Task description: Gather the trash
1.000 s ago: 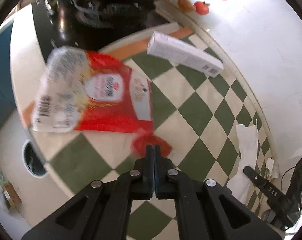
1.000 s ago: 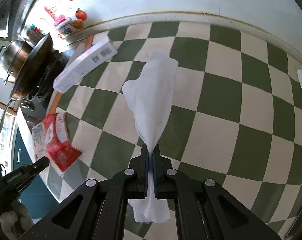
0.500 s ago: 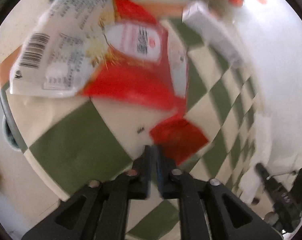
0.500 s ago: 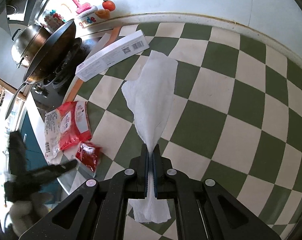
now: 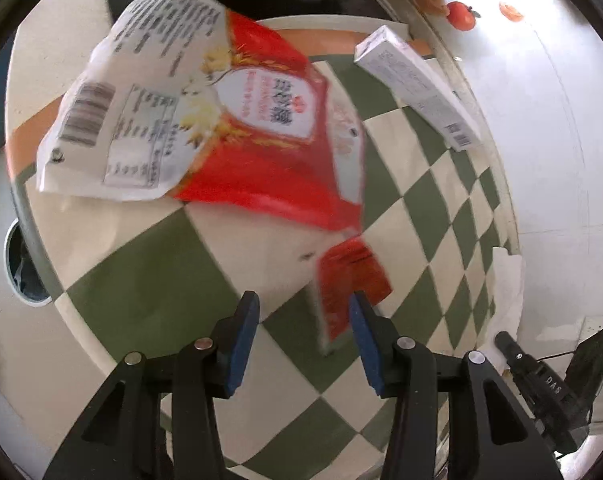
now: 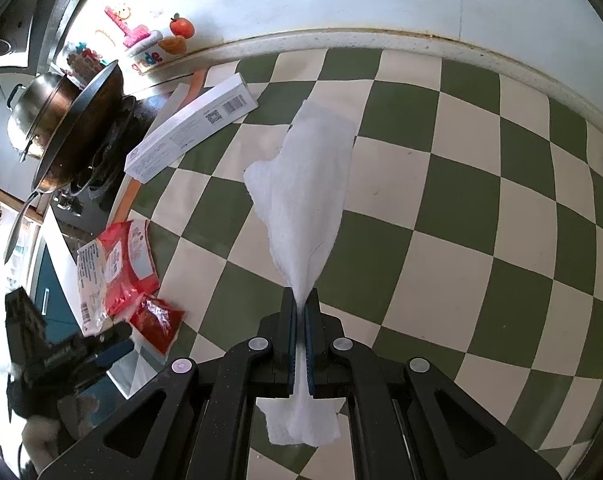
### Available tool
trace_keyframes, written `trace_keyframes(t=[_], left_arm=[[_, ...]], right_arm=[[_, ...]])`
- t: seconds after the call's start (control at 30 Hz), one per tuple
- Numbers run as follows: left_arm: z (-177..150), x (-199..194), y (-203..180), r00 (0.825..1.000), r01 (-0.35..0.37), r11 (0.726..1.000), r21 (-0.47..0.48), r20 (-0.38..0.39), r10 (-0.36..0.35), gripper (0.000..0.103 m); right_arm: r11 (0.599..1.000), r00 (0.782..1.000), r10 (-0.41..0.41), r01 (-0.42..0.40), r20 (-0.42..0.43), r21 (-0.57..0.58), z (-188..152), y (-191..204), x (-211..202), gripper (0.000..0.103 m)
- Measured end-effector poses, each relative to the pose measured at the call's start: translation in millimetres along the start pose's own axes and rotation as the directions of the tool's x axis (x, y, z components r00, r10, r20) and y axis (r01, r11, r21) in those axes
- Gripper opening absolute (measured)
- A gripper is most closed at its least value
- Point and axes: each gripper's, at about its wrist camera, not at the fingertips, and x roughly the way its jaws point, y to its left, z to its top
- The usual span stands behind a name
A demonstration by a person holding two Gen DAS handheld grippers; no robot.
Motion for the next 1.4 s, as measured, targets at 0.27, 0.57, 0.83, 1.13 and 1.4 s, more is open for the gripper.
trace_keyframes(t=[0.27, 0.57, 0.83, 1.13, 1.4], left_arm=[[20.0, 16.9, -33.1, 0.998, -0.036, 0.995, 0.097, 0.045, 0.032, 0.043], [-0.7, -9.8, -68.8, 0.970, -0.205, 0.924, 0.324, 0.193, 0.148, 0.000], [-8.1, -114.0, 4.1, 0.937, -0.258, 0.935, 0.242, 0.298, 0.181, 0.000], [-23.1, -194.6, 220.3, 0.860, -0.376, 0.915, -0.143, 0.314, 0.403, 0.000], [-26.9, -114.6, 450.5, 0.866, -0.374, 0.858, -0.353, 0.198, 0.459, 0.000]], right_arm=[[1.000, 1.000, -0.008, 0.008, -0.021, 0.009, 1.1, -6.0, 12.4, 0.004], [0.999, 1.000, -0.002, 0.001, -0.014, -0.038, 0.2, 14.6, 7.8, 0.004], [0.966, 0.985, 0.134, -0.154, -0.108, -0.210, -37.1, 115.7, 9.1, 0.004], [0.790, 0.887, 0.272, -0.427, -0.373, -0.440, -160.2, 316.5, 78.1, 0.004], [0.751, 0.851, 0.137, -0.423, -0.507, -0.507, -299.4, 414.3, 280.8, 0.004]])
